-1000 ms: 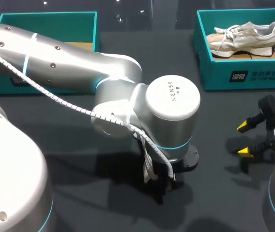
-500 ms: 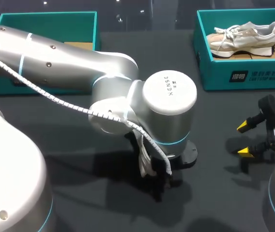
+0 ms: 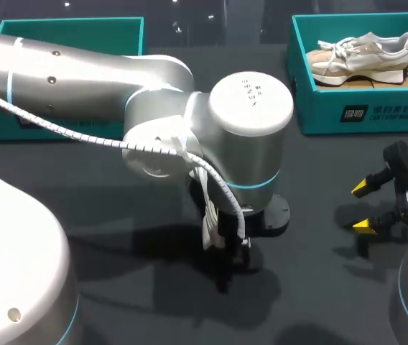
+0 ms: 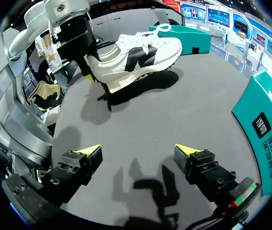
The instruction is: Take the shoe out of the shoebox, open the shoe tongue, remove and reinsert the insole, then place the shoe into the shoebox
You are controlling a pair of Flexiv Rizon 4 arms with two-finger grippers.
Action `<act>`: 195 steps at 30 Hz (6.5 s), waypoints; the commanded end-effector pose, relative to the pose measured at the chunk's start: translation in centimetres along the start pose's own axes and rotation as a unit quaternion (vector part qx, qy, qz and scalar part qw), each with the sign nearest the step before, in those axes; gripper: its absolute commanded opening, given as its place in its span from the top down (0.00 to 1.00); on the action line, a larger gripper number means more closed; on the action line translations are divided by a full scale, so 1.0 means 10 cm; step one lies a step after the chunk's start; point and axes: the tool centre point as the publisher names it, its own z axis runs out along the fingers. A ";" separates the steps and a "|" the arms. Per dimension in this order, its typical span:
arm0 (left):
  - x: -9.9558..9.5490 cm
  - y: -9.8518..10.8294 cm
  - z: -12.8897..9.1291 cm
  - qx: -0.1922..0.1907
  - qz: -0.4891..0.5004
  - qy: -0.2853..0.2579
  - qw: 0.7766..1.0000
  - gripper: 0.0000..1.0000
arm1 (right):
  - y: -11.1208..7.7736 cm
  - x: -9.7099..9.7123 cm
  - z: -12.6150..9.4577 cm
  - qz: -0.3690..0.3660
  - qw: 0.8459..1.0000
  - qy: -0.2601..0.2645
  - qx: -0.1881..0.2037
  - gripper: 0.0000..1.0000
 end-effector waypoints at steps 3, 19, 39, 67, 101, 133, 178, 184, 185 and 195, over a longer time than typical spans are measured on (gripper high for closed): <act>-0.33 0.43 -0.73 0.021 0.019 0.027 0.999 1.00 | 0.00 0.02 0.00 0.000 1.000 -0.002 0.001 0.00; -0.61 0.74 -1.25 0.016 0.049 0.050 0.997 1.00 | 0.00 0.02 0.00 0.000 1.000 -0.002 0.001 0.00; -1.31 1.71 -1.98 0.037 0.029 0.031 0.998 1.00 | 0.00 0.02 0.00 0.000 1.000 -0.002 0.001 0.00; -2.59 2.90 -2.14 0.044 -0.029 0.011 0.999 1.00 | 0.00 0.02 0.00 0.000 1.000 -0.002 0.001 0.00; -3.96 4.78 -1.58 0.022 0.327 0.020 0.944 1.00 | 0.00 0.02 0.00 0.000 1.000 -0.002 0.001 0.00; -4.24 5.14 -1.49 0.009 0.590 0.048 0.806 1.00 | 0.00 0.02 0.00 0.000 1.000 -0.002 0.001 0.00; -4.46 5.28 -0.72 -0.079 0.703 0.030 0.706 1.00 | 0.00 0.02 0.00 0.000 1.000 -0.002 0.001 0.00; -4.45 5.18 -0.43 -0.072 0.700 0.043 0.709 1.00 | 0.00 0.02 0.00 0.000 1.000 -0.002 0.001 0.00; -4.44 5.17 -0.39 -0.073 0.700 0.043 0.709 1.00 | 0.00 0.02 0.00 0.000 1.000 -0.002 0.001 0.00; -4.39 5.03 -0.13 -0.073 0.708 0.057 0.700 1.00 | 0.00 0.02 0.00 0.000 1.000 -0.002 0.001 0.00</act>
